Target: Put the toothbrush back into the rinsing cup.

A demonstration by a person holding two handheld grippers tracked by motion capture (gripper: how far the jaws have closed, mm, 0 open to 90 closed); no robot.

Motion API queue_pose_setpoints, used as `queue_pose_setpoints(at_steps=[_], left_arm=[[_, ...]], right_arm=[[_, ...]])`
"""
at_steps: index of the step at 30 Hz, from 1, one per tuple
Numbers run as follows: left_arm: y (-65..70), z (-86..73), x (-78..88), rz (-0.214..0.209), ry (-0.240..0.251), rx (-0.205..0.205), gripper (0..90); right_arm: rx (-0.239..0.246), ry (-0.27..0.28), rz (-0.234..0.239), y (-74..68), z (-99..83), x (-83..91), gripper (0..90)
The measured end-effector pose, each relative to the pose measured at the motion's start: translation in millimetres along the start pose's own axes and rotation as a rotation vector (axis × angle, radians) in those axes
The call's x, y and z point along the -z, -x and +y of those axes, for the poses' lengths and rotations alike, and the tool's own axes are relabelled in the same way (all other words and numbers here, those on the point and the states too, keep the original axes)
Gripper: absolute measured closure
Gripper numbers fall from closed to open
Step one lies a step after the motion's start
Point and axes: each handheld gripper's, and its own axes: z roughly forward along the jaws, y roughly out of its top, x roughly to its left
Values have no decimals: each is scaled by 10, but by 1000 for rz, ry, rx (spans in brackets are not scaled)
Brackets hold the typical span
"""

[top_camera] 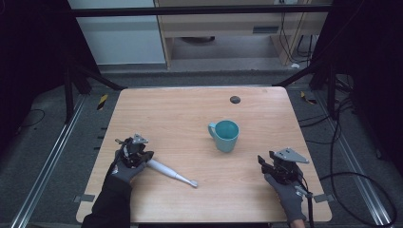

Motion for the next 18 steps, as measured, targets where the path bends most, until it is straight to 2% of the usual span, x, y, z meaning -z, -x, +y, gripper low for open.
queue_pose_setpoints(at_steps=[18], left_arm=[[23,-114,90,1,-9,5,898]], right_arm=[[6,3,-5,3,1,7,492]])
